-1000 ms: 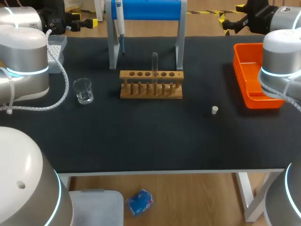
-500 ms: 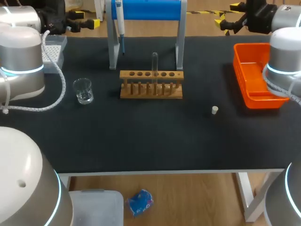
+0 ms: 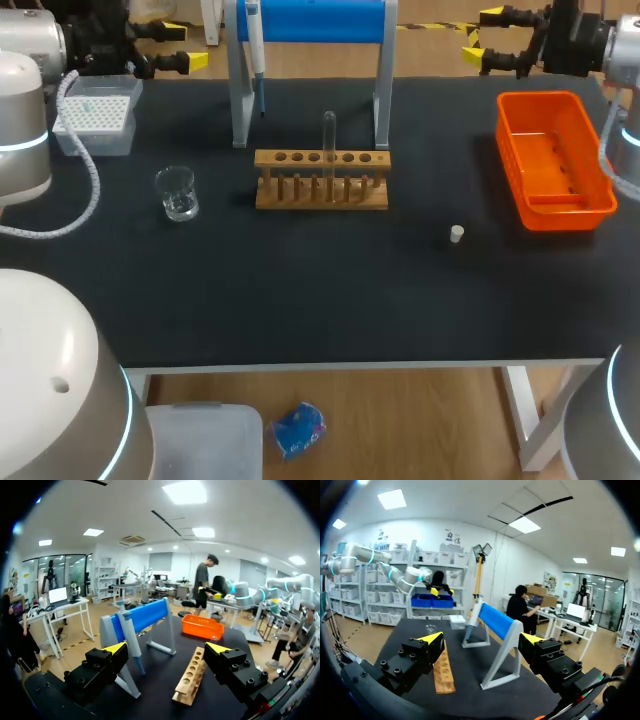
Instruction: Invert the test tube, pick up the pipette, mount the tip to pipette, aspirate from beaker and dispense into the tube, eject the tip, return the pipette, and cap with the stopper.
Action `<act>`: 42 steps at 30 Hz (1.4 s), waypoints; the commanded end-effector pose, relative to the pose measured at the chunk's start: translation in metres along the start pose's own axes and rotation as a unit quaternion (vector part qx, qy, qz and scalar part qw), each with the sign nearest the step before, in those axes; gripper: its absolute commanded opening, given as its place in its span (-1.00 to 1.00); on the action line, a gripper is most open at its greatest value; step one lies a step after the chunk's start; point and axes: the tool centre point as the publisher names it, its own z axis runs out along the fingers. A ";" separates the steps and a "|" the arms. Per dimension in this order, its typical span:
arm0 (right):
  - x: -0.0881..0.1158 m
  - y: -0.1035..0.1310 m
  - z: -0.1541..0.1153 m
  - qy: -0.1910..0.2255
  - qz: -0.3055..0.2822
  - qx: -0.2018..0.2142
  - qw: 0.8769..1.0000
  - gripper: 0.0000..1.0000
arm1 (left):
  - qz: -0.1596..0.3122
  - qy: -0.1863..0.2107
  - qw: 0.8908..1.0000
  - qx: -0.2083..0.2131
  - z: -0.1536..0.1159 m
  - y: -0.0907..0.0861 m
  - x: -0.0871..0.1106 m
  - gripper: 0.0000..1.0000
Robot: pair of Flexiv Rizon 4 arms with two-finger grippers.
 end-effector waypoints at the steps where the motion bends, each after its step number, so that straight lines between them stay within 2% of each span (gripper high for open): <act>1: -0.005 -0.002 -0.009 0.063 0.000 -0.006 0.998 1.00 | 0.001 0.028 1.000 -0.002 -0.006 0.000 -0.004 1.00; 13: -0.005 -0.002 -0.009 0.063 0.000 -0.006 0.998 1.00 | 0.001 0.028 1.000 -0.002 -0.006 0.000 -0.004 1.00; 15: 0.009 -0.003 -0.007 0.070 0.003 -0.009 0.998 1.00 | 0.006 0.024 1.000 0.009 -0.013 -0.002 0.000 1.00; 17: 0.020 -0.007 -0.006 0.079 -0.004 0.003 0.997 1.00 | 0.021 0.021 1.000 -0.003 -0.015 0.001 0.009 1.00; 23: 0.054 -0.017 -0.005 0.094 -0.008 0.002 0.996 1.00 | 0.041 0.036 0.998 -0.024 -0.016 0.012 0.034 1.00; 29: 0.088 -0.027 -0.003 0.111 -0.015 0.011 0.994 1.00 | 0.052 0.051 0.996 -0.043 -0.013 0.032 0.055 1.00; 33: 0.108 -0.025 0.001 0.125 -0.016 0.006 0.992 1.00 | 0.060 0.062 0.994 -0.069 -0.008 0.046 0.064 1.00; 42: 0.109 -0.025 0.001 0.126 -0.020 0.010 0.992 1.00 | 0.061 0.067 0.993 -0.077 -0.006 0.049 0.067 1.00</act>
